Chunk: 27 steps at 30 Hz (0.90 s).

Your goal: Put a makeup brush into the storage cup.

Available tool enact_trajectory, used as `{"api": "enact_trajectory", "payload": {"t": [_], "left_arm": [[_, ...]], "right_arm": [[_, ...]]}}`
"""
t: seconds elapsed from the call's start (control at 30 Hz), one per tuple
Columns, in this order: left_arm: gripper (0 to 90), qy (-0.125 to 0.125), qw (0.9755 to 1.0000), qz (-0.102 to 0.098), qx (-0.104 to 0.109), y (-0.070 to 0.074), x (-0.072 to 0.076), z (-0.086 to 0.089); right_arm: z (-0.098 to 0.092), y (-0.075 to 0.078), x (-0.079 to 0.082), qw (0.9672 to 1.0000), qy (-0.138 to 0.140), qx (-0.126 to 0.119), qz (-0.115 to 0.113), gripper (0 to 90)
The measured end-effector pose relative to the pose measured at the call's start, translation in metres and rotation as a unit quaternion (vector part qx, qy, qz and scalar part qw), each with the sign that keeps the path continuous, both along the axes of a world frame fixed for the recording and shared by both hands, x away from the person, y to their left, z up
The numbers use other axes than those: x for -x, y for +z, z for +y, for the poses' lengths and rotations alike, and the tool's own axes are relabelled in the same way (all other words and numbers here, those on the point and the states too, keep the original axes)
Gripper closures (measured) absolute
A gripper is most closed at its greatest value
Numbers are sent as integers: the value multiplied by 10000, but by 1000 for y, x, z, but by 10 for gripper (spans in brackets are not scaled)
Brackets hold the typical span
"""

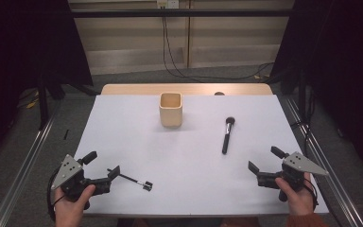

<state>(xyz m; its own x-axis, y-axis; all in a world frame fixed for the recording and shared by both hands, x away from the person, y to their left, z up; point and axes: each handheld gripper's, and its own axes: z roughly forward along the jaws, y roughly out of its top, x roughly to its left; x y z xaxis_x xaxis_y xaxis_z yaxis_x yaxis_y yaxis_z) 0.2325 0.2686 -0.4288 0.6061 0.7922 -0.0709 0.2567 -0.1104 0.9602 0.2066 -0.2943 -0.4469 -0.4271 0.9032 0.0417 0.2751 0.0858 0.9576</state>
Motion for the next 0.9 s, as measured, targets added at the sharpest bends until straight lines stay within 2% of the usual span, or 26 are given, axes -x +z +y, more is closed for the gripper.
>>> {"api": "enact_trajectory", "payload": {"t": [0.1, 0.5, 0.67, 0.7, 0.77, 0.9], "left_arm": [[17, -25, 10000, 11, 32, 0, -1, -1], [22, -196, 9998, 92, -47, -2, 1, -4], [22, -274, 9996, 98, -36, -1, 3, -3], [23, -291, 9995, 131, 19, 0, 4, -4], [23, -430, 9990, 99, -39, 2, 5, -8], [27, -496, 9987, 50, -75, 4, 2, -11]], "right_arm": [[0, -1, -1, 10000, 27, 49, 10, 0], [-1, -1, -2, 9999, 36, -45, 89, 1], [2, -1, -2, 9999, 68, -12, 73, 2], [3, 0, -2, 9999, 78, -10, 73, 1], [3, 0, -2, 9999, 77, -11, 85, 1], [3, -1, -4, 9999, 92, -51, 80, 1]]}}
